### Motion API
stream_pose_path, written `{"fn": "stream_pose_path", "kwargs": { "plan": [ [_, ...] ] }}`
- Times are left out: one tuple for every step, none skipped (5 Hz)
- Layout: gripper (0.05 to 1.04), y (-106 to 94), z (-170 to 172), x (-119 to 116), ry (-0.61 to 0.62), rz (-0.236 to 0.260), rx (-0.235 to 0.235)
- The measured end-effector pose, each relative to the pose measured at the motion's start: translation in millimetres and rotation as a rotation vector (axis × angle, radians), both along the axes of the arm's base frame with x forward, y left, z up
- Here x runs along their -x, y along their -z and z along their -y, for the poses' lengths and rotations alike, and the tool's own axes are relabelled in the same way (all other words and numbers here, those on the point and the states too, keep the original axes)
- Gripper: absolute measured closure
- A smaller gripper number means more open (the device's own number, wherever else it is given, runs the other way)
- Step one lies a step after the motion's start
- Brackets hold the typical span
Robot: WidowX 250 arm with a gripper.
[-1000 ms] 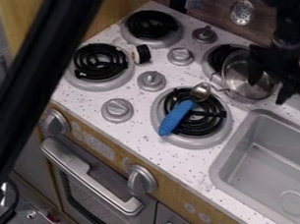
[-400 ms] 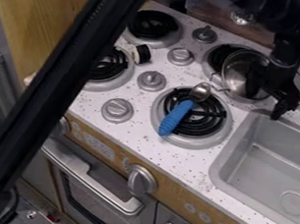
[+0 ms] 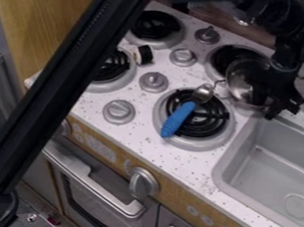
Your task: Move the silver pot to the bottom left burner
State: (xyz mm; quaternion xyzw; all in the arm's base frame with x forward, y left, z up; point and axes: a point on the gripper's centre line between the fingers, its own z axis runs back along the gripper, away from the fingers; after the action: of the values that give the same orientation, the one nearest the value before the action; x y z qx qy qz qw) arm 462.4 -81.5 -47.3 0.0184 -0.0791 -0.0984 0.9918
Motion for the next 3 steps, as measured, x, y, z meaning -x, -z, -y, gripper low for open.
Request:
{"fn": "stream_pose_path", "kwargs": {
  "plan": [
    [0.895, -0.2, -3, -1, 0.009, 0.008, -0.003],
    [0.963, -8.2, -2, 2, 0.046, 0.013, 0.002],
    [1.001, -36.4, 0, 7, 0.115, 0.059, 0.015]
  ]
}}
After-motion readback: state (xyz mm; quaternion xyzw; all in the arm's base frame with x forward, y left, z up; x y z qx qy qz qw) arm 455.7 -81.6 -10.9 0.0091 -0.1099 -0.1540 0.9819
